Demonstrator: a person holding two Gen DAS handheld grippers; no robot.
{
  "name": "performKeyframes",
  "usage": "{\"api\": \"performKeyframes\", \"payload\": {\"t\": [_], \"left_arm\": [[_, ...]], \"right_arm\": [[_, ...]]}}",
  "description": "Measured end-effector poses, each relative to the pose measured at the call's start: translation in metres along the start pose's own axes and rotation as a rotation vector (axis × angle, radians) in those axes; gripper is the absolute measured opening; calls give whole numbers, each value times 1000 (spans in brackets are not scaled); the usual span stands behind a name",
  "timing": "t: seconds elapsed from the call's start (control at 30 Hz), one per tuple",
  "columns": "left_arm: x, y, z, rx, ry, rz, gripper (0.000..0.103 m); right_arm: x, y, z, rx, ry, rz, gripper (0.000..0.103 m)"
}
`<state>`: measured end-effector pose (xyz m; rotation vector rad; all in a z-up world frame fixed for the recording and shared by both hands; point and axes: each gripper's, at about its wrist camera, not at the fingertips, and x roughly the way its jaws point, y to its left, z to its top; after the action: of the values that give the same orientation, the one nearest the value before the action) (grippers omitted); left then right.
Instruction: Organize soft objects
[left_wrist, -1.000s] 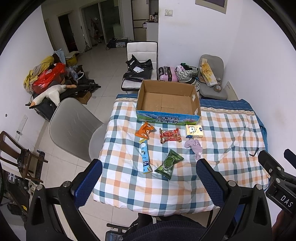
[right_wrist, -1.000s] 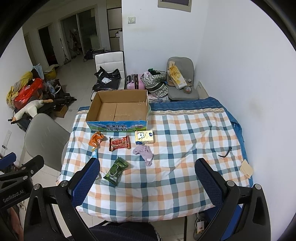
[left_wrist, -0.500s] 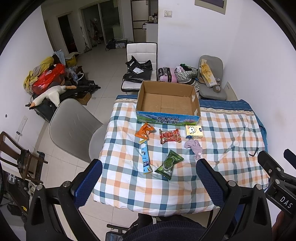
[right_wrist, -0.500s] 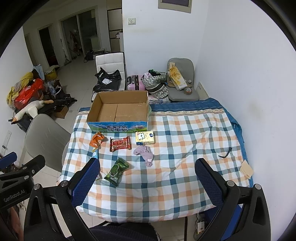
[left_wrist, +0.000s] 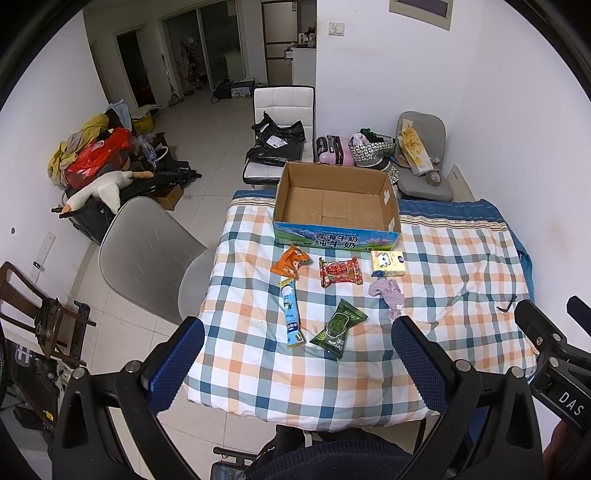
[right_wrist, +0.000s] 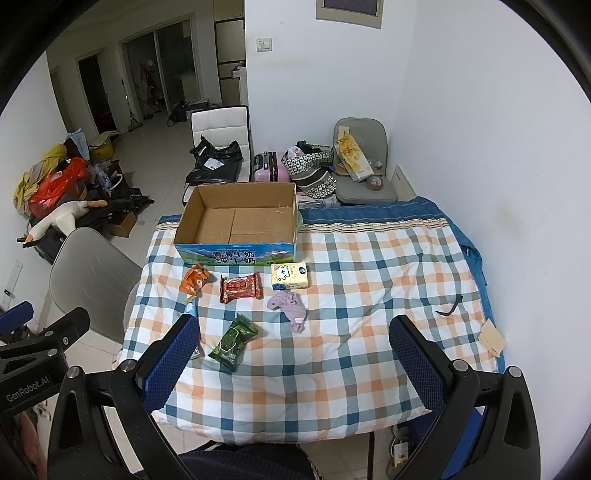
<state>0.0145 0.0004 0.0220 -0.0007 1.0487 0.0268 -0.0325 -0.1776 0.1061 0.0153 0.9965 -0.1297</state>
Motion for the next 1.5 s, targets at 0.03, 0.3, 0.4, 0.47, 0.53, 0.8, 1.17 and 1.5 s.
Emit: {"api": "performKeyframes", "payload": {"t": [0.03,0.3,0.4,0.47,0.53,0.8,1.17,1.5], "left_arm": [[0,0,0,0,0,-1,103],[0,1,-1,-1,-2,-2,103],[0,1,-1,0,-3,-3,103],[0,0,1,2,-3,-5,103],[6,-1,8,10,-2,-9,103],[92,7,35,3,83,-5,103],[283,-45,-3,216,359,-46,103],[418,-91,-67,352,640,-127,88]], "right_arm": [[0,0,-2,2,-1,2,103],[-1,0,6,2,-1,3,103],[-1,1,4,3,-3,3,103],[0,1,1,3,-4,4,103],[1,1,4,5,-1,6,103],[59,0,21,21,91,25,103],[269,-11,-17,25,398,65,103],[380,-19,-78,45,578,95,103]]}}
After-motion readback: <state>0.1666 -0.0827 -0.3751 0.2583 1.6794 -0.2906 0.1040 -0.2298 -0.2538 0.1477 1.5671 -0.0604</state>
